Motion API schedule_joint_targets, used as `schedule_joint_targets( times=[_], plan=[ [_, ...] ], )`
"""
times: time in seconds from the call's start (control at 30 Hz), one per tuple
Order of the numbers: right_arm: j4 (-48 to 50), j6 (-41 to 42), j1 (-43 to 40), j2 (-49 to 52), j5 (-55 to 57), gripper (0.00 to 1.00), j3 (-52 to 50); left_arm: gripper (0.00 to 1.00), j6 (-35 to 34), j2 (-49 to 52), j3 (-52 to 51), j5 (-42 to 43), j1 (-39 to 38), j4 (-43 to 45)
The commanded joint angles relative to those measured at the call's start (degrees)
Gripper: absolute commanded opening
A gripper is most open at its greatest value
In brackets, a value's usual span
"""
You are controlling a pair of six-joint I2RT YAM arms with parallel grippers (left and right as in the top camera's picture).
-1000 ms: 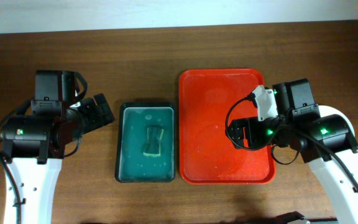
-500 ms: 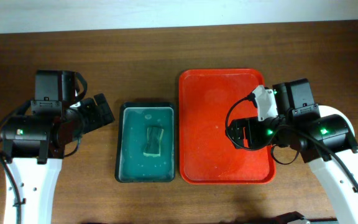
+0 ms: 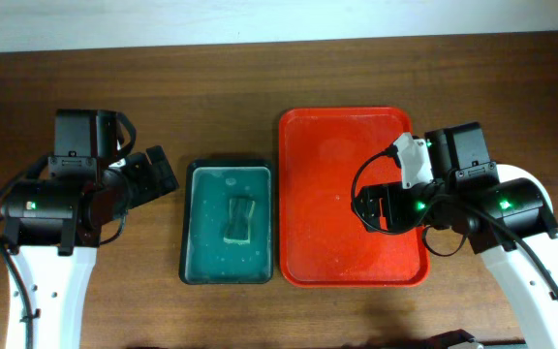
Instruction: Clean dirty plates on tray and stack at the side
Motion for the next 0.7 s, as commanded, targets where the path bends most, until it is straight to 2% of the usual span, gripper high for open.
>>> schedule_joint_targets(
  times=[0.0,0.37,0.67],
  plan=[
    [-0.02,-0.04,0.42,-0.48,0.92,0.98,0.00,0.99,-0.09,-0.70,0.92,-0.24,0.46,-0.02],
    [0.57,-0.07,0.42,-4.57,4.52,0.98,0.00,0.99,-0.09,-0.70,0.92,-0.24,0.46,-0.02],
    [9.33,-0.09,0.13,-27.41,16.11,0.98,-5.20,0.99,-0.09,-0.70,0.92,-0.24,0.46,-0.02]
  ],
)
